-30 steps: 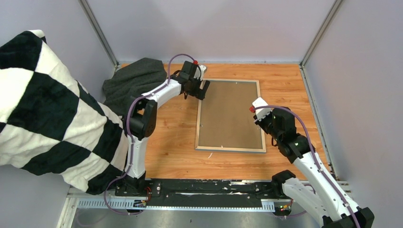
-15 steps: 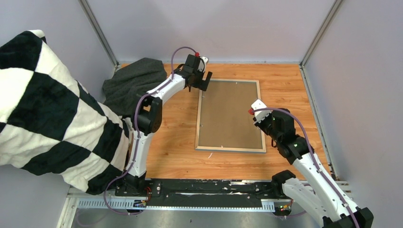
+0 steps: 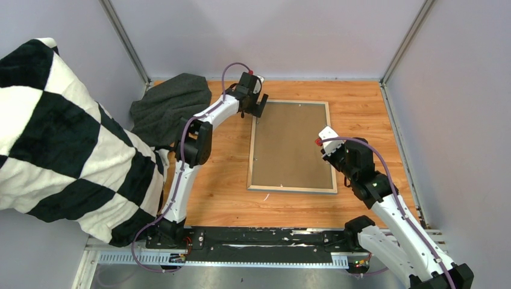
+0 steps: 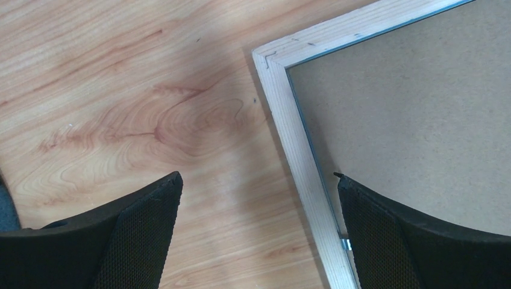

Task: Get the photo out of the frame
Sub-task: Adjust the photo frame at the center of the board.

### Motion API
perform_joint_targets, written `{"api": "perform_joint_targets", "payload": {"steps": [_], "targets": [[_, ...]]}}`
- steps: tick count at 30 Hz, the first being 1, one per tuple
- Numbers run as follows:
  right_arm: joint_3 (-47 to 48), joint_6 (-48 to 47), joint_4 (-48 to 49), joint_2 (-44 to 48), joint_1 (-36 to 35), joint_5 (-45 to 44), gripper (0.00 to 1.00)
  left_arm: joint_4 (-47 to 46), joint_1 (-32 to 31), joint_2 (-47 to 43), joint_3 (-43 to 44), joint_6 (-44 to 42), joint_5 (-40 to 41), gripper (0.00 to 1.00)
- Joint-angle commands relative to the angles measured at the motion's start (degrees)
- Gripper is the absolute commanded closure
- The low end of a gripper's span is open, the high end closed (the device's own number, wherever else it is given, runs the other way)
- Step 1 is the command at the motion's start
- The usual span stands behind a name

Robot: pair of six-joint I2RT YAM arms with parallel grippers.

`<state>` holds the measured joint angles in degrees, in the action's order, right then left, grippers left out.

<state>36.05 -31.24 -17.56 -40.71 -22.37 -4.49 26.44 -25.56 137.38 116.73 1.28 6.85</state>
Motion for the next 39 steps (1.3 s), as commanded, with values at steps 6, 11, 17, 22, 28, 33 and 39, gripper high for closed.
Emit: {"api": "perform_joint_targets", "payload": {"steps": [6, 11, 17, 22, 28, 33, 39], "targets": [[-0.5, -0.8, 1.0, 0.7, 0.8, 0.3, 1.0, 2.3, 1.2, 1.9, 1.6, 1.3, 7.2, 0.09], [-0.6, -0.8, 1.0, 0.5, 0.7, 0.6, 1.0, 0.5, 3.7, -2.4, -5.5, 5.2, 6.1, 0.21], [-0.6, -0.8, 1.0, 0.1, 0.8, 0.9, 1.0, -1.7, 5.6, -9.3, -16.0, 9.7, 2.1, 0.39], [-0.6, -0.8, 1.0, 0.1, 0.7, 0.9, 1.0, -3.0, 5.8, -15.6, -24.3, 11.3, -0.7, 0.46], [-0.5, -0.6, 1.0, -0.4, 0.8, 0.9, 1.0, -3.0, 5.8, -20.2, -30.8, 10.4, -3.1, 0.52], [-0.5, -0.7, 1.0, -0.7, 0.8, 0.8, 1.0, -3.5, 6.2, -24.3, -35.2, 6.8, -2.1, 0.54], [-0.5, -0.6, 1.0, -1.6, 0.7, 1.3, 1.0, -8.9, 7.9, -33.3, -43.5, 4.1, -1.8, 0.55]]}}
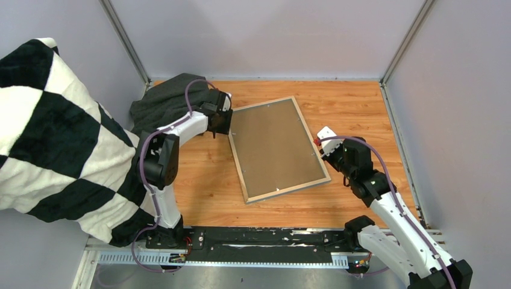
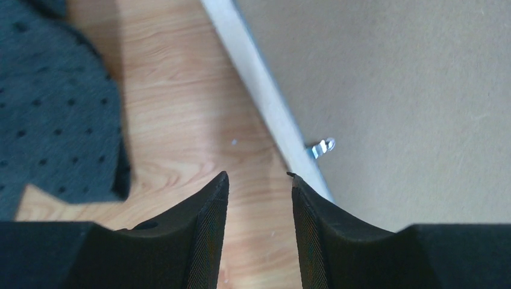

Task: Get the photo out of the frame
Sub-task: Adjust the photo frame at the center of the board.

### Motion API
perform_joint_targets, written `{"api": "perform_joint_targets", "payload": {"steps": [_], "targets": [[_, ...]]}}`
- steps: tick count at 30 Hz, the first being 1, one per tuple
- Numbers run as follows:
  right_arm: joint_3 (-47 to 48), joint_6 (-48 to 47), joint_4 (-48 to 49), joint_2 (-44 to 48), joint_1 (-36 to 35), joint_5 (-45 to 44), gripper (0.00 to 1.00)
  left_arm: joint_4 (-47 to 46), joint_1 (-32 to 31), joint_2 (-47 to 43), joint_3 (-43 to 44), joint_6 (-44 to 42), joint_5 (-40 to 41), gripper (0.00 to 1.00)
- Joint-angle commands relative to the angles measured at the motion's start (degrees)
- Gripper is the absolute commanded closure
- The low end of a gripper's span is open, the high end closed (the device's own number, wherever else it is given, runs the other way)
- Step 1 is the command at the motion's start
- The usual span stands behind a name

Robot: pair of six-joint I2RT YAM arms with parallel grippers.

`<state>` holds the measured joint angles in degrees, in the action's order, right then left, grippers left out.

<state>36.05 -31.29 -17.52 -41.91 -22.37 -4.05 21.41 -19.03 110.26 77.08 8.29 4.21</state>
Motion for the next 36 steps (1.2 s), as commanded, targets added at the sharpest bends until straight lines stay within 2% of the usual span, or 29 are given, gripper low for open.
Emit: {"api": "perform_joint_targets", "payload": {"steps": [1, 5, 9, 15, 18, 26, 36], "targets": [[-0.5, -0.5, 0.9, -0.4, 0.8, 1.0, 1.0, -4.6, 1.4, -7.4, -4.9, -3.5, 0.6, 0.55], [-0.1, 0.1, 0.5, -0.3, 0.7, 1.8, 1.0, -6.5, 1.4, -11.2, -7.3, -7.1, -5.1, 0.49], [0.5, 0.8, -0.1, 0.7, 0.7, 3.1, 1.0, -2.9, 1.4, -14.9, -7.4, -13.1, -11.6, 0.35], [0.9, 1.3, -0.6, 3.2, -0.7, 3.1, 1.0, 13.4, 1.5, -21.3, -6.7, -29.4, -19.8, 0.12], [1.1, 1.4, -0.8, 4.8, -2.8, 4.9, 1.0, 17.3, 2.0, -27.6, -11.6, -35.1, -20.6, 0.01], [1.3, 0.4, -1.4, 6.4, -8.3, 5.0, 1.0, 17.0, 2.2, -45.1, -25.3, -42.2, -20.7, 0.0], [1.4, -0.1, -1.3, 4.9, -11.7, 4.2, 1.0, 17.0, 2.2, -42.8, -27.3, -45.0, -21.0, 0.0]]}}
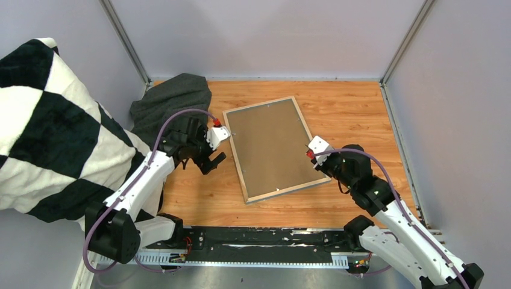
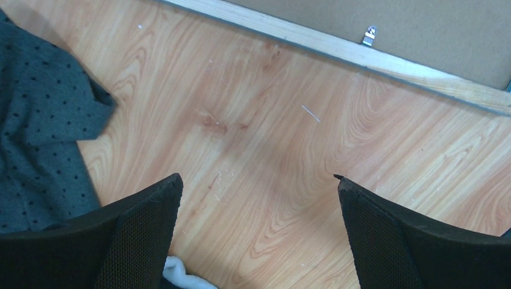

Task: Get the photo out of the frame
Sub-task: Adjust the photo frame at the center of the board.

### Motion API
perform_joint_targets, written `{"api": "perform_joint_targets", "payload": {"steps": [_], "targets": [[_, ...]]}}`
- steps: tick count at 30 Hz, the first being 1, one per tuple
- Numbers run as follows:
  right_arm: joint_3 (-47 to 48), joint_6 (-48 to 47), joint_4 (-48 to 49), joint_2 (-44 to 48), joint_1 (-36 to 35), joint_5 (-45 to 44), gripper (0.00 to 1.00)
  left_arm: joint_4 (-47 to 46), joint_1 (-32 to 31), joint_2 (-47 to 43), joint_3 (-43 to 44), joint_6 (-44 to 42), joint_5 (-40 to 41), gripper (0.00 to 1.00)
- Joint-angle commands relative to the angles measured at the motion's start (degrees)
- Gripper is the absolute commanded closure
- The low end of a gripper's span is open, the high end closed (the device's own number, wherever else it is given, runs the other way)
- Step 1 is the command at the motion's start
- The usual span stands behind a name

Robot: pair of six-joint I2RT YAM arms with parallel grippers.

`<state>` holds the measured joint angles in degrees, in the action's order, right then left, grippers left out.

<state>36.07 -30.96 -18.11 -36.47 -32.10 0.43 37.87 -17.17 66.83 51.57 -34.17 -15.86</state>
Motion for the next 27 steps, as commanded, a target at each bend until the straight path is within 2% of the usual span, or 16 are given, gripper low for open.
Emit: {"api": "perform_joint_targets", "payload": {"steps": [1, 7, 11, 16, 23, 27], "targets": [[1.4, -0.5, -0.7, -0.8, -2.3, -0.4, 1.0, 0.7, 0.4, 0.4, -2.0, -2.8, -1.2, 0.0], [0.4, -1.1, 0.3, -2.3, -3.1, -2.9, 1.0, 1.9, 0.4, -1.9, -0.3, -5.2, -6.0, 0.0], [-0.4, -1.3, 1.2, -3.1, -2.7, -3.7, 1.0, 1.4, 0.3, 0.3, 2.5, -6.1, -9.1, 0.0], [0.1, -0.2, 1.6, -5.1, 0.8, -3.5, 1.0, -13.9, -0.4, 5.3, 3.0, 3.0, -5.1, 0.0], [2.7, -0.2, 2.2, -10.8, 1.7, -3.5, 1.0, -28.0, -6.2, 13.2, 3.0, 0.8, -6.3, 0.0], [6.1, 0.1, 4.3, -16.5, 3.8, -1.6, 1.0, -33.5, -8.1, 21.0, 7.9, 7.7, -7.3, 0.0]]}}
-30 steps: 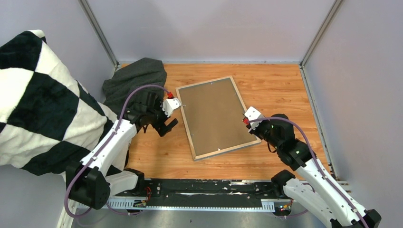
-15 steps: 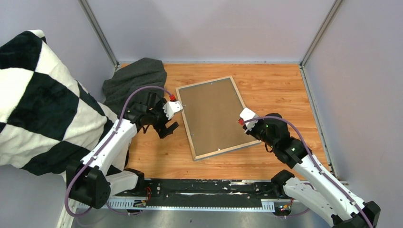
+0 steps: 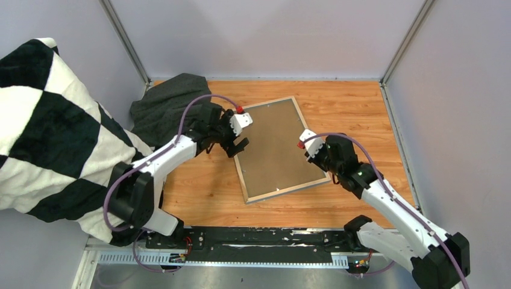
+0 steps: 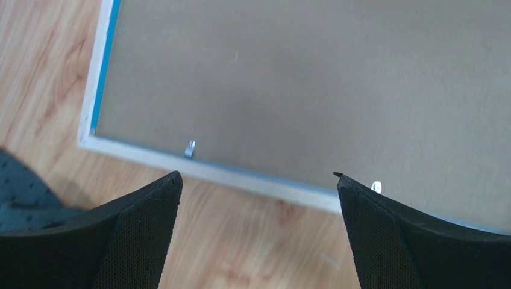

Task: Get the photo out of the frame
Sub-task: Adjust the photo frame at the center of the board.

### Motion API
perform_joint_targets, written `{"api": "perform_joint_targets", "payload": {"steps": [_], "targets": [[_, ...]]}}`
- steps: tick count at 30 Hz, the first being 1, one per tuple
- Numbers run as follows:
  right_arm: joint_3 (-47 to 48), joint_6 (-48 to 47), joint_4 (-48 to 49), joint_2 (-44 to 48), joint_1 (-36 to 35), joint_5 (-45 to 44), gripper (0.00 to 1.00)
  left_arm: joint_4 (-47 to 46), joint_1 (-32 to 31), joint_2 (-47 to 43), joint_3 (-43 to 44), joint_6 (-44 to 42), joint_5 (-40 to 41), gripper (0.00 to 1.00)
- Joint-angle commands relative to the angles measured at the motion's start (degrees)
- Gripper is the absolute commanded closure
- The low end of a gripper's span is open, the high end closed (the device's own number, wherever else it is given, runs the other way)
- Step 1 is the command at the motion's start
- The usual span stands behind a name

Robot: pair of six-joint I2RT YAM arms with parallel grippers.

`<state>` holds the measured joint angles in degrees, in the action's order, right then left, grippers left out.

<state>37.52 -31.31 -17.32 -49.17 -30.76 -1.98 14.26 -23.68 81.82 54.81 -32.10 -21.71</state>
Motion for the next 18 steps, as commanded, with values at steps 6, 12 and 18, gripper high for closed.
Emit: {"api": "perform_joint_targets", "payload": {"steps": [6, 12, 18], "targets": [[8.5, 2.4, 15.1, -13.5, 5.4, 3.3, 1.0, -12.8, -4.2, 18.5, 15.4, 19.4, 2.5, 0.0], [13.0, 5.7, 20.9, -23.8, 8.0, 6.2, 1.0, -9.3, -4.5, 30.2, 27.4, 25.3, 6.5, 0.0], [16.5, 8.0, 20.8, -30.2, 10.8, 7.8, 1.0, -4.1, -2.5, 39.3, 39.7, 26.1, 9.3, 0.0]]}}
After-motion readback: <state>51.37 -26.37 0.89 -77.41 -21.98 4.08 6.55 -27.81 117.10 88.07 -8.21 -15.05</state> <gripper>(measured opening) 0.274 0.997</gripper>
